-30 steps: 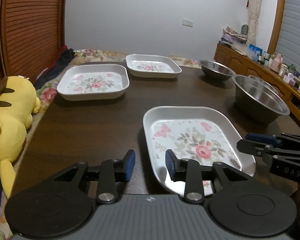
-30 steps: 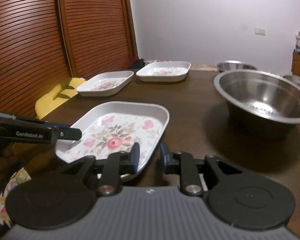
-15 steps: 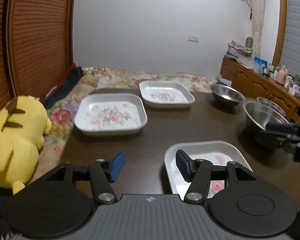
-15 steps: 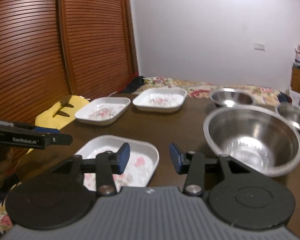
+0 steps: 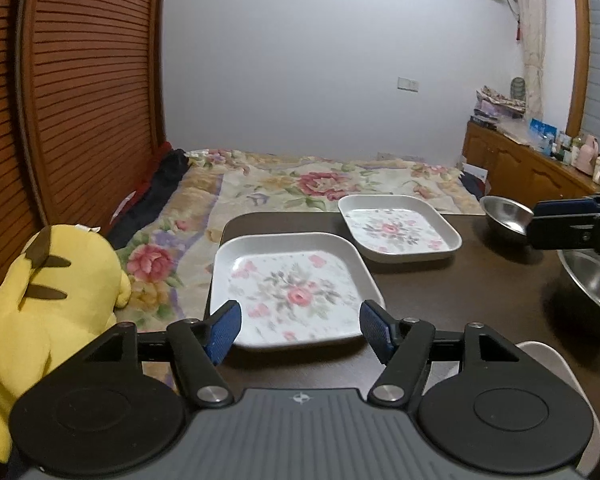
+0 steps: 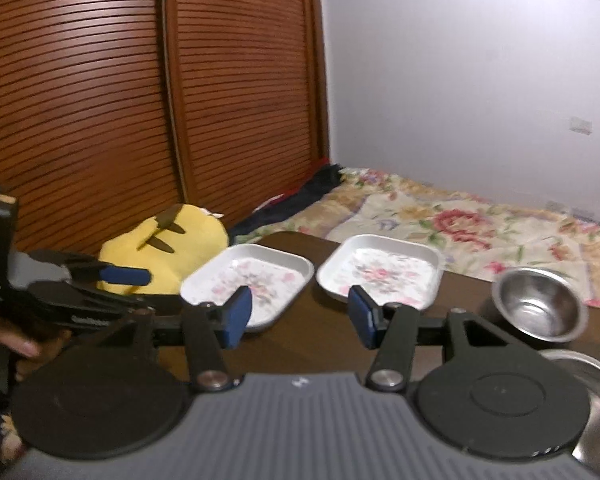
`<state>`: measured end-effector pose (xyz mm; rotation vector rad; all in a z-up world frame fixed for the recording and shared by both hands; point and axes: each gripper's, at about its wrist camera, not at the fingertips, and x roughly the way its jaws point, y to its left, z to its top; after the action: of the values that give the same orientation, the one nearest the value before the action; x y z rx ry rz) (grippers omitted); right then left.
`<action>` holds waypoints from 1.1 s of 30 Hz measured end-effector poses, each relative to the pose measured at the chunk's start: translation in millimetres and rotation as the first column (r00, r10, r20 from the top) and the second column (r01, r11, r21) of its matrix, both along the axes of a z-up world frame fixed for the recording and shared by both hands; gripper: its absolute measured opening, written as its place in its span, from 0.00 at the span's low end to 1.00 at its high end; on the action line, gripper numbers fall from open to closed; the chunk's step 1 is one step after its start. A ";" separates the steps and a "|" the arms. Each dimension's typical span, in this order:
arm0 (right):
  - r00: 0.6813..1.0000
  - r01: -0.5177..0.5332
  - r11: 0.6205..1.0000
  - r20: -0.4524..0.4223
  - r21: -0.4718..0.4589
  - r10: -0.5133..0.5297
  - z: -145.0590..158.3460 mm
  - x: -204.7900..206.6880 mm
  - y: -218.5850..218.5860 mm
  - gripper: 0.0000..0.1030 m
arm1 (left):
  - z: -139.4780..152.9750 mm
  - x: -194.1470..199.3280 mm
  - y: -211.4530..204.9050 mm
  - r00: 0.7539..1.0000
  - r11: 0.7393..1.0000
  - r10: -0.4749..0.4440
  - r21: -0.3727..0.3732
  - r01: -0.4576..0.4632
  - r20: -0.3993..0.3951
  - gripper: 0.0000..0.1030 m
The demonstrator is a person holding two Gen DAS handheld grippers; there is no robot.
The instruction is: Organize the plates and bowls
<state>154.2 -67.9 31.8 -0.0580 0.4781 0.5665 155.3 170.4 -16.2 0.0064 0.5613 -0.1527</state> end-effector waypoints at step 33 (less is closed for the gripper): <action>0.938 -0.070 0.995 -0.343 -0.077 0.039 -68.4 109.5 88.8 0.25 | -47.7 82.4 63.5 0.991 0.996 -0.049 -0.081 0.039 -0.122 0.26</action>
<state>263.8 20.9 -36.6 -0.0573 0.8430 0.6128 237.6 233.9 -63.9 -0.0671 0.6787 -0.2188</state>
